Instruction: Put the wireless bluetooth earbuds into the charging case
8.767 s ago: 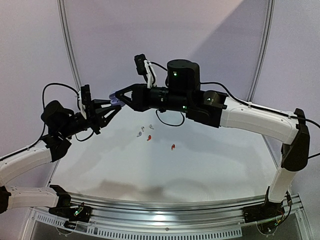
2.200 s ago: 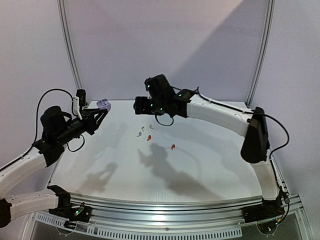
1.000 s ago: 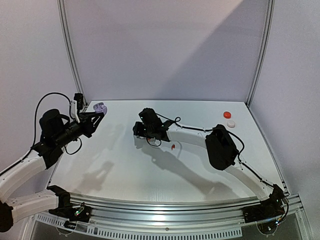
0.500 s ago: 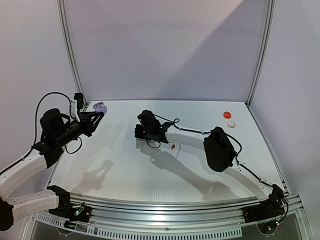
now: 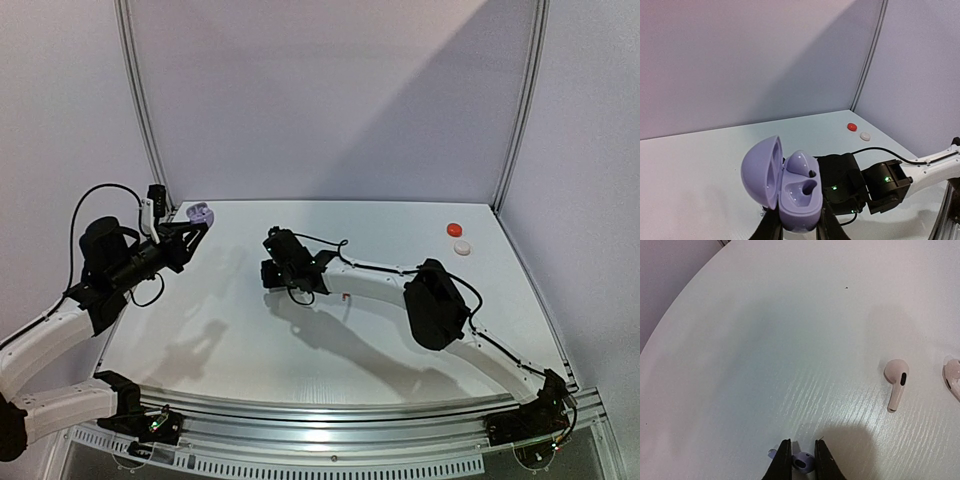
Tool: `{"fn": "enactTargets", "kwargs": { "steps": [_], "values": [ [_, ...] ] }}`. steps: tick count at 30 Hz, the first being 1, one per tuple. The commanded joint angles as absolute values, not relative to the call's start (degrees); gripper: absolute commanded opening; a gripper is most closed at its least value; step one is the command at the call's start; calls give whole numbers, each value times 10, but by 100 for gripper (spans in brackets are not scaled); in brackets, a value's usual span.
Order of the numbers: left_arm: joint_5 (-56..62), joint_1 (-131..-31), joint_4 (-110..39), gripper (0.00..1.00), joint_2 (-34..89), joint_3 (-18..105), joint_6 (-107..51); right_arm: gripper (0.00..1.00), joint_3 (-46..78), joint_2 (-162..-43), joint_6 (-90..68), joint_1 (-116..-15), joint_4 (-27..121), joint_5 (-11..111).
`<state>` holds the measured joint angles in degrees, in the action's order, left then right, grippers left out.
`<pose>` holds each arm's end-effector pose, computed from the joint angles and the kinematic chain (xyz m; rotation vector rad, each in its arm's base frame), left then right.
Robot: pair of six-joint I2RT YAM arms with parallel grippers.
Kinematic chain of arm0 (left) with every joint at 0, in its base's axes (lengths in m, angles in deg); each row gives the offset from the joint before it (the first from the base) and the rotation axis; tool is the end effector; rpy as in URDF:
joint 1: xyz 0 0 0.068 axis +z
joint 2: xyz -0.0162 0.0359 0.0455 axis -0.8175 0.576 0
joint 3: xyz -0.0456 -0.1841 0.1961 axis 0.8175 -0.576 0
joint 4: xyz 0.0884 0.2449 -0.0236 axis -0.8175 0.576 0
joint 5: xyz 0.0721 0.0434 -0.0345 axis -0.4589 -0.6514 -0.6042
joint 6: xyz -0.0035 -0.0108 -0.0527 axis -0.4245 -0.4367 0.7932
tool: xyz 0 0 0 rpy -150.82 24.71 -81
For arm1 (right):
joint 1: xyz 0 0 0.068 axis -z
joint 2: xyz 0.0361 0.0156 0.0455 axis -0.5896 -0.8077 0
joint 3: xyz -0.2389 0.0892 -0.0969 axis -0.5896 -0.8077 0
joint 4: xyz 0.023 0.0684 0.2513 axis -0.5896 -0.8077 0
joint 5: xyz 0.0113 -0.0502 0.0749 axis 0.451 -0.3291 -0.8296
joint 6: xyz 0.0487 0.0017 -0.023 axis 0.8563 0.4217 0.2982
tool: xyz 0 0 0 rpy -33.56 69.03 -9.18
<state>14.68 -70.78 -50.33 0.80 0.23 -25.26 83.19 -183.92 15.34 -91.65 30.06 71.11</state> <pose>0.1930 -0.0679 0.2802 0.3014 1.6380 -0.6871 0.3518 0.4978 0.1031 -0.3097 2.2374 0.5997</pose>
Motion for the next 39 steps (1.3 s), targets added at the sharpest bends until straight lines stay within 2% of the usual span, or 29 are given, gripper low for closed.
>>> {"fn": "enactTargets", "kwargs": {
  "steps": [1,8,21,27,33,39],
  "values": [
    [154,-700,-508,0,4,-6,-251,10,806,-1828,101,-920,247,709],
    [157,-700,-504,0,2,-2,-252,9,746,-1783,43,-931,259,642],
    [156,-699,-500,0,-1,3,-262,9,495,-1634,-68,-959,287,507],
    [157,-699,-502,0,-1,4,-266,10,417,-1575,-109,-969,269,480],
    [161,-698,-508,0,1,4,-267,13,388,-1535,-144,-970,233,489],
    [166,-697,-512,0,3,3,-264,17,435,-1530,-153,-970,222,495]
  ]
}}
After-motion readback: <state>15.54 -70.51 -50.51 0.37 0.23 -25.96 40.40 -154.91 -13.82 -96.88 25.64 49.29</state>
